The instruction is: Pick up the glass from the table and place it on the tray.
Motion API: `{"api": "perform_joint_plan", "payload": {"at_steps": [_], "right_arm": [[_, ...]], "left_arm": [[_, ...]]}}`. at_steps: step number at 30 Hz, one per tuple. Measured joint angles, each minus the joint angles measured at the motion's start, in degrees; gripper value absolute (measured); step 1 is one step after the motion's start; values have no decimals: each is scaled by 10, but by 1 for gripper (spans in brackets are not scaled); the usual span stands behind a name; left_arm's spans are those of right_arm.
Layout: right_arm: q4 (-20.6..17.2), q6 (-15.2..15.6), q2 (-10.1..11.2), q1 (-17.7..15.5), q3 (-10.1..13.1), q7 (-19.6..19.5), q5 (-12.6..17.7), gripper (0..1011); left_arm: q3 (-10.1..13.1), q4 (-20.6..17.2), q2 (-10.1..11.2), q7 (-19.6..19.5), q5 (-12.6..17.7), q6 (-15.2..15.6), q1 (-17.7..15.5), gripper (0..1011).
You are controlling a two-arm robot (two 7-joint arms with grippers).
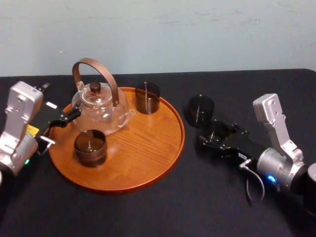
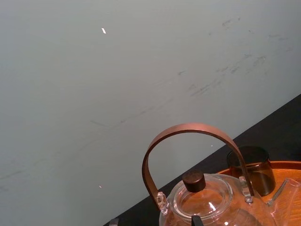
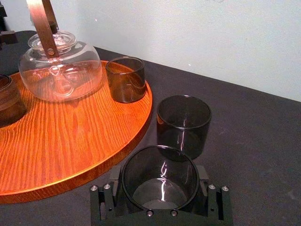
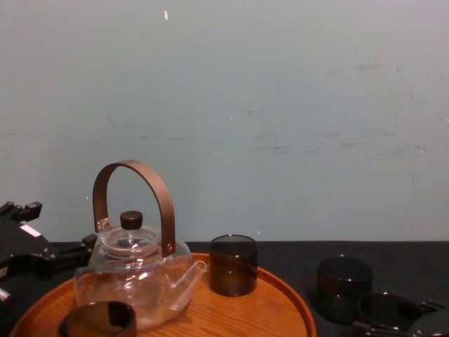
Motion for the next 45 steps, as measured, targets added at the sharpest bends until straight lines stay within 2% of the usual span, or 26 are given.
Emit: {"api": "perform_joint_plan", "payload": {"at_steps": [5,19,25,38,45], "right_arm": [[0,0,0,0,0,0,0,905],[-1,-1,1,-1,0,0,0,905],[-6,-9,2,-5,7,8,10,905],[-79,-12,23,-34,11,14,16,905],[-107,-12,28,-40,-7,24,14,905]], "left_arm": [[0,0,0,0,0,0,0,1001],[0,0,0,0,0,0,0,1001],[0,0,0,0,0,0,0,1001],[0,0,0,0,0,0,0,1001],[0,0,0,0,0,0,0,1001]]}}
